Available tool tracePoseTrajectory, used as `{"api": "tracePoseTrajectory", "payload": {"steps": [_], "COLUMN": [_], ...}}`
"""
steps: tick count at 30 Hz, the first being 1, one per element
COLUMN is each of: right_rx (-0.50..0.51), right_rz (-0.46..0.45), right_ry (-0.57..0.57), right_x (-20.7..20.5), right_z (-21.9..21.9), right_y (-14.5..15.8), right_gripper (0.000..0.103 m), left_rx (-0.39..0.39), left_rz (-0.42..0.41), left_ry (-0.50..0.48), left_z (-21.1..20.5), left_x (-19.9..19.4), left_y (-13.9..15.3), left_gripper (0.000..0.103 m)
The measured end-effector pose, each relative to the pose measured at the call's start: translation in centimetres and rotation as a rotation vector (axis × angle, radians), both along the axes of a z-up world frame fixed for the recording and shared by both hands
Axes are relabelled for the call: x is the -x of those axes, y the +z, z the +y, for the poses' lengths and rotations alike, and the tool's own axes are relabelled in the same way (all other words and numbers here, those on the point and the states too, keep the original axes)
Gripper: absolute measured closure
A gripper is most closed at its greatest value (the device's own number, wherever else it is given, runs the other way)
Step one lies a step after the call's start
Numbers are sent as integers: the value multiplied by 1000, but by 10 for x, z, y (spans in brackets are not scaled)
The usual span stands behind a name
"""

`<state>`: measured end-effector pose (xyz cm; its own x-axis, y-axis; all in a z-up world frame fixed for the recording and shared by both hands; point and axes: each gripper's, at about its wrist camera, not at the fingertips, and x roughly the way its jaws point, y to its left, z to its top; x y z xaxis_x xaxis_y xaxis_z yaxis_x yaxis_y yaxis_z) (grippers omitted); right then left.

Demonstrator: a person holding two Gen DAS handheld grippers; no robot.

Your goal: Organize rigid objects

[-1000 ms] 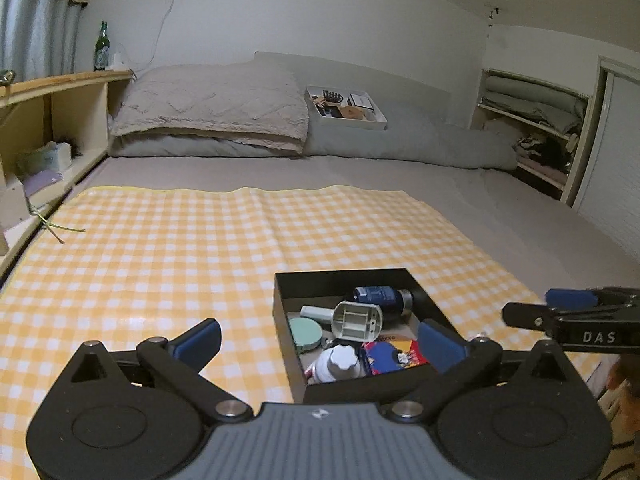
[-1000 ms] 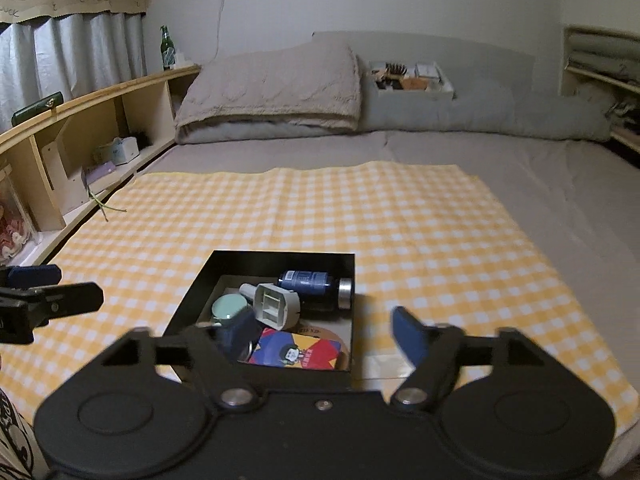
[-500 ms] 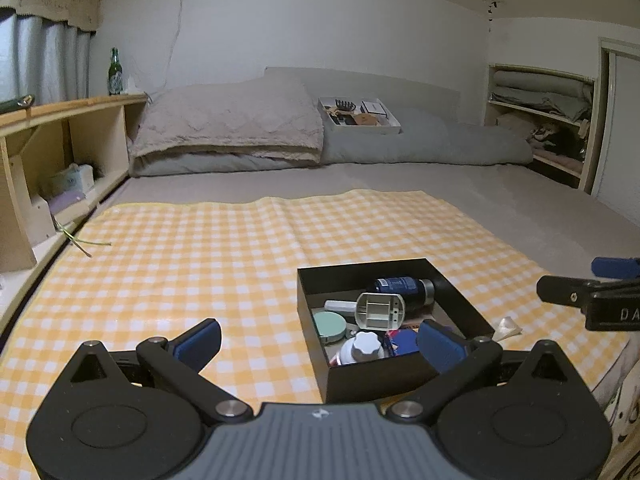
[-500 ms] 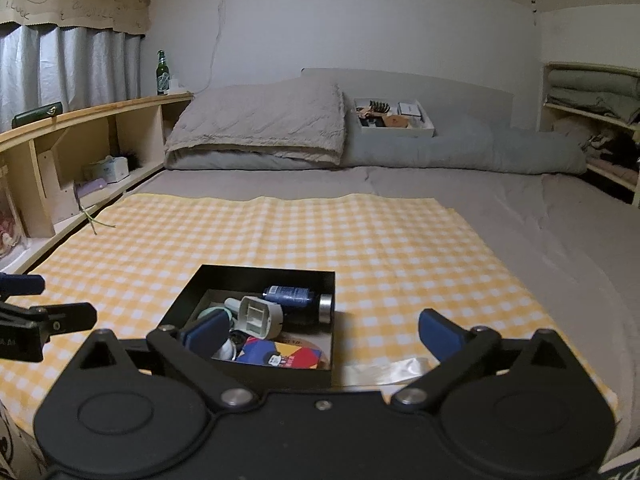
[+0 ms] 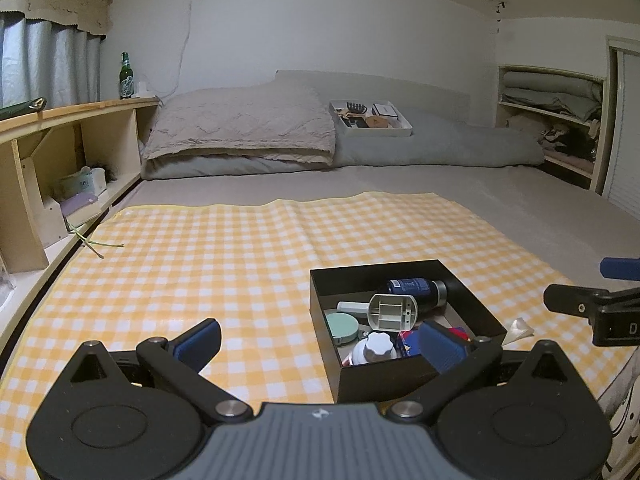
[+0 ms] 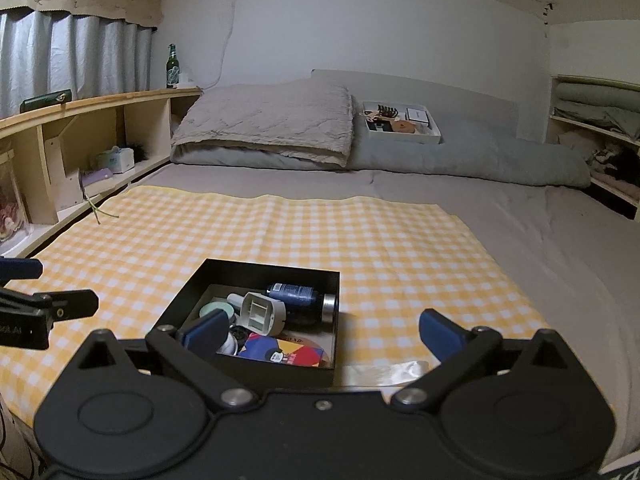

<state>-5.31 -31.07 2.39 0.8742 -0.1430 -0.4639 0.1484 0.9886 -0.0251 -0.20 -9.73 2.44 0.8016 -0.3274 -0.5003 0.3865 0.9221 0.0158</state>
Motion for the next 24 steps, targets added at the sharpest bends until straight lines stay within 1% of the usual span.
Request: {"api": "tracePoseTrajectory", "payload": {"steps": [24], "right_rx": [0], "right_rz": [19], "right_ry": [-6], "right_x": [-1], "right_z": [0], "right_y": [-3], "right_gripper": [1], "left_rx": [5], "left_rz": [2], "left_ry": [3], "left_z": [1], "left_x": [-1], "left_y": [0], "left_gripper": [0]}}
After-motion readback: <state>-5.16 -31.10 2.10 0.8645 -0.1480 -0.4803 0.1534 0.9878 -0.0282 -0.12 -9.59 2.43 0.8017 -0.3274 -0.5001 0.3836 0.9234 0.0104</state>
